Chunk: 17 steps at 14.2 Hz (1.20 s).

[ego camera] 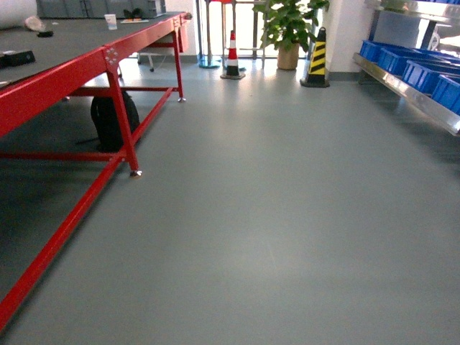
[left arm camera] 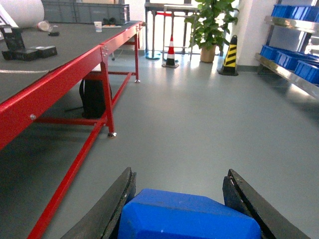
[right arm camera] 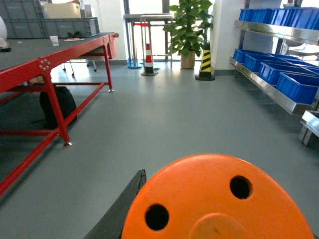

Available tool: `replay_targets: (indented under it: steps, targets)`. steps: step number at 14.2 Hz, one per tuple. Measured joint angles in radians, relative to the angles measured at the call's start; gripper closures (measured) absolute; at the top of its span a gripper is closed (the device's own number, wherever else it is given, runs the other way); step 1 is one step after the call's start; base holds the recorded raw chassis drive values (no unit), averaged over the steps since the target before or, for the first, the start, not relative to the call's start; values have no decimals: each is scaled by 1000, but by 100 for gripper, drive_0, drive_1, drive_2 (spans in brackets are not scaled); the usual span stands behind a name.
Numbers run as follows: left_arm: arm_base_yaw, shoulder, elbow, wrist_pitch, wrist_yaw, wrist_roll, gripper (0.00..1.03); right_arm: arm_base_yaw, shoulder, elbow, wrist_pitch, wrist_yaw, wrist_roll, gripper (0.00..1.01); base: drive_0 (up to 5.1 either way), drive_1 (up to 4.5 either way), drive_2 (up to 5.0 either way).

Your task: Sort blue parts and orange caps into right shelf containers

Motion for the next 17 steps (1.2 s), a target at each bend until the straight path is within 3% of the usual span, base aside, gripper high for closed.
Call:
replay_targets:
  steps: [17]
  targets:
    - [0,-2,0,0,0,0,58,0,1,-1,-5,0,0,58,5,438,-428]
